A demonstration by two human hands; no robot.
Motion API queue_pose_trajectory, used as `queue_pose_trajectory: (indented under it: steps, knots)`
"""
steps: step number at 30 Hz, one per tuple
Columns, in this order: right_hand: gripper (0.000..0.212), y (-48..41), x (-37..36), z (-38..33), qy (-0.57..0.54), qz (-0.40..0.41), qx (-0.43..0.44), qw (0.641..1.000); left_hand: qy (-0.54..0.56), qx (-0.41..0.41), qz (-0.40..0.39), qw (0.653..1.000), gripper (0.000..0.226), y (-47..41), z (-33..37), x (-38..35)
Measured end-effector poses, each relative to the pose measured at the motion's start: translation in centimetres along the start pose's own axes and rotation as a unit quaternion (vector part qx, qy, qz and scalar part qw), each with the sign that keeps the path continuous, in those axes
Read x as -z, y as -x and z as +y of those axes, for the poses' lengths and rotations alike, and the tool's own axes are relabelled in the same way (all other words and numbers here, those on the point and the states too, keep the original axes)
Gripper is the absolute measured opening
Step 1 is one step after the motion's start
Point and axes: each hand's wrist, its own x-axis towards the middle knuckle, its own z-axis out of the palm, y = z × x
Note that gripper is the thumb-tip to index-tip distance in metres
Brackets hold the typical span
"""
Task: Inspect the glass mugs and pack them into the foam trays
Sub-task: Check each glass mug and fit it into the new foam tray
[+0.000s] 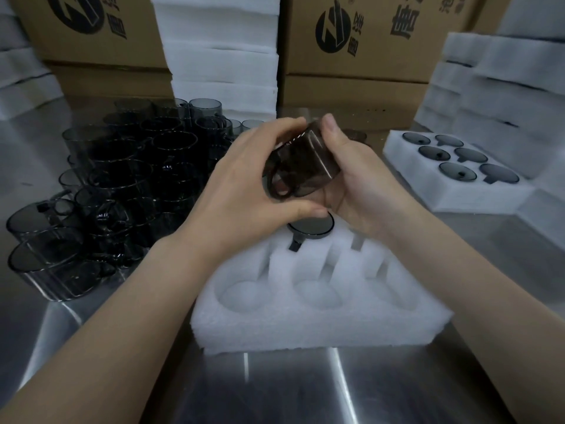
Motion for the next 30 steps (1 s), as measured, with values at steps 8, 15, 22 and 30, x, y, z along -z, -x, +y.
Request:
queue_pose_trajectory:
  steps: [8, 15, 22, 30]
  knots:
    - [0.041, 0.0, 0.5, 0.0, 0.026, 0.043, 0.024, 0.998, 0.005, -0.029, 0.005, 1.0, 0.081, 0.0, -0.1, -0.2]
    - [0.042, -0.1, 0.9, -0.4, -0.039, -0.011, -0.026, 0.999, 0.033, -0.081, -0.014, 0.996, 0.076, 0.0, -0.1, 0.1]
    - [0.057, -0.1, 1.1, -0.3, -0.034, -0.057, -0.074, 0.995, -0.002, -0.051, -0.041, 0.998, 0.088, -0.1, 0.0, 0.1]
    - [0.038, 0.0, 1.0, -0.3, -0.045, -0.02, -0.036, 0.998, -0.041, -0.066, -0.034, 0.996, 0.089, -0.4, 0.0, 0.0]
